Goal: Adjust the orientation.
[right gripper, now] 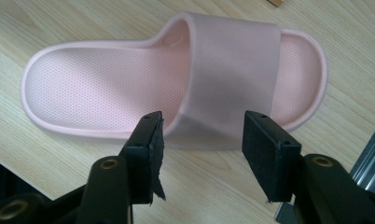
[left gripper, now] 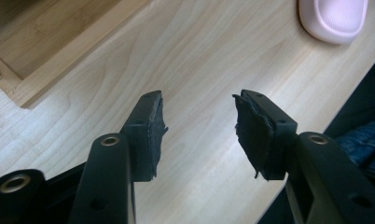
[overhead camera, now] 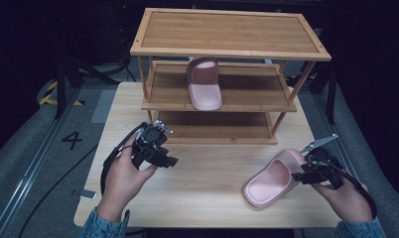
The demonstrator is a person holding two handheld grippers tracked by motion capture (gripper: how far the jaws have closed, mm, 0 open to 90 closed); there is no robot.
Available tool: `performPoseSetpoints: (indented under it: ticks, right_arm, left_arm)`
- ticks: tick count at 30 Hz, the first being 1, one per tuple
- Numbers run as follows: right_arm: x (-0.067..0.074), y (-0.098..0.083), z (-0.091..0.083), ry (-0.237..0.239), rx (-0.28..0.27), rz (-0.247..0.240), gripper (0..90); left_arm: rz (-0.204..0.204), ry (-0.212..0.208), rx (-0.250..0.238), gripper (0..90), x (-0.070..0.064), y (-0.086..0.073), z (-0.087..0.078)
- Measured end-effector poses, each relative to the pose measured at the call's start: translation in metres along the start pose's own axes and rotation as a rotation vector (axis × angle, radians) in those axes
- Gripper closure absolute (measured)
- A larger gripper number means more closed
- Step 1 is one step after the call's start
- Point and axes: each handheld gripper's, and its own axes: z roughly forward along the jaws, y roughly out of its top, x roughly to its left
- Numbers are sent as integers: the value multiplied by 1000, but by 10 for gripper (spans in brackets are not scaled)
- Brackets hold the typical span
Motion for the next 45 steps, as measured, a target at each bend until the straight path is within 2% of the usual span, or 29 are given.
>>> performPoseSetpoints:
  ticks: [2,5,12,16,18,20,21,23,26,28,30,33,39,45]
  right_arm:
    - [2,1,1,3,-4,-9,513]
    - [3,2,4,3,-9,-20,517]
    - [3,2,9,21,-15,3,521]
    - [5,2,11,31,-14,15,524]
    - [6,2,12,40,-13,16,547]
    - [6,2,15,65,1,18,610]
    - [6,2,15,65,1,18,610]
    - [7,2,17,67,10,32,676]
    - [7,1,16,70,10,46,697]
    - [7,0,14,89,7,53,740]
    - [9,1,12,104,0,45,764]
    - [18,4,14,114,-4,8,794]
    - [30,11,34,116,44,-39,844]
    - [26,8,42,105,79,-21,865]
  left_arm:
    - [-6,0,14,541,6,-2,4]
    - [-16,5,-2,546,14,-8,7]
    - [-39,-2,29,545,27,-15,18]
    - [-51,19,50,543,32,-18,25]
    - [-57,20,56,543,35,-19,27]
    - [-60,21,59,544,37,-20,29]
    - [-60,21,59,544,37,-20,29]
    - [-64,31,67,534,38,-20,30]
    - [-73,41,75,517,39,-20,33]
    - [-72,37,81,517,38,-19,35]
    - [-71,43,85,517,38,-19,36]
    - [-69,41,86,516,38,-19,37]
    - [-72,39,89,516,38,-19,37]
    - [-69,35,90,517,39,-19,39]
